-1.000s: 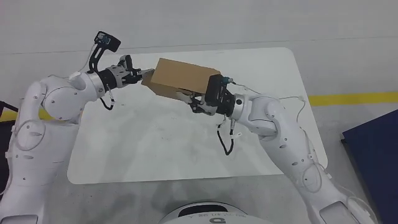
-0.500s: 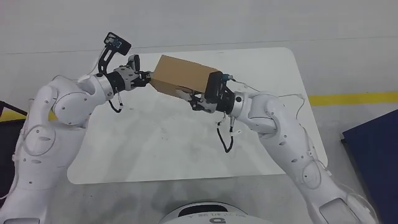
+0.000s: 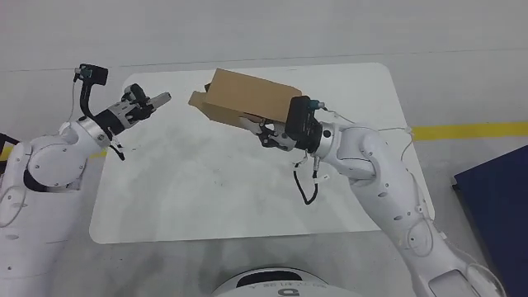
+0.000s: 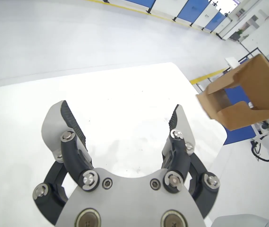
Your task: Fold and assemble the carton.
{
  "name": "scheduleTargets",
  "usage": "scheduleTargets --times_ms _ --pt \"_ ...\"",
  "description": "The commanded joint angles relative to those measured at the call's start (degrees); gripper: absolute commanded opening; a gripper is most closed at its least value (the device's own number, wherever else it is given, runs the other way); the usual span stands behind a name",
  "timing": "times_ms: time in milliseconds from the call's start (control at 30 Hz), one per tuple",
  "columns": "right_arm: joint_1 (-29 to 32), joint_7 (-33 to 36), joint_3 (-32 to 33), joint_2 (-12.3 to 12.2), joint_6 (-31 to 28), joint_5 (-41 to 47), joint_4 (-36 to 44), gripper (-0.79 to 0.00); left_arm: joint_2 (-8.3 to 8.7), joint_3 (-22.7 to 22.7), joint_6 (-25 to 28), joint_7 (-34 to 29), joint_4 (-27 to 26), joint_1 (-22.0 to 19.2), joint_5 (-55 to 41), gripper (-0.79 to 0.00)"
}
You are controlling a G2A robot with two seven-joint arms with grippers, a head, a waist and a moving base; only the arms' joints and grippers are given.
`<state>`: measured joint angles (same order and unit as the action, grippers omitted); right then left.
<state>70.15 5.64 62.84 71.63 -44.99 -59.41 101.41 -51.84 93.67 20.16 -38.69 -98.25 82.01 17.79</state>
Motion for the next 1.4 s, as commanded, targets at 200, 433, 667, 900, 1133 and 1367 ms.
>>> scheduleTargets --times_ms 200,433,667,900,1133,1367 --pt "0.1 -0.8 -0.9 -0.1 1.0 -1.4 1.2 -0.785 -1.42 -10.1 -1.0 -0.3 1.1 -5.3 -6.2 0.000" --pt "0.9 -1.3 -0.8 -0.3 1.7 -2.7 1.7 -0.785 -2.50 -14.6 -2.0 1.0 1.5 -10.1 -11.4 0.000" --pt "1.6 -1.9 -0.5 -0.5 1.7 -2.9 1.5 -0.785 -2.73 -15.5 -2.4 2.2 0.9 -11.7 -8.1 0.000" --pt "2.2 -1.7 0.0 -0.8 1.5 -2.2 1.5 -0.785 -2.90 -14.4 -3.1 4.2 2.8 -11.8 -9.9 0.000" --pt "1.5 0.1 -0.5 -0.9 2.3 -1.2 1.1 -0.785 -3.29 -14.7 -0.7 4.9 4.8 -12.1 -13.8 0.000" --pt "0.5 1.9 -1.2 -0.9 2.8 0.4 0.4 -0.785 -3.10 -15.2 5.0 3.2 6.0 -13.9 -6.5 0.000"
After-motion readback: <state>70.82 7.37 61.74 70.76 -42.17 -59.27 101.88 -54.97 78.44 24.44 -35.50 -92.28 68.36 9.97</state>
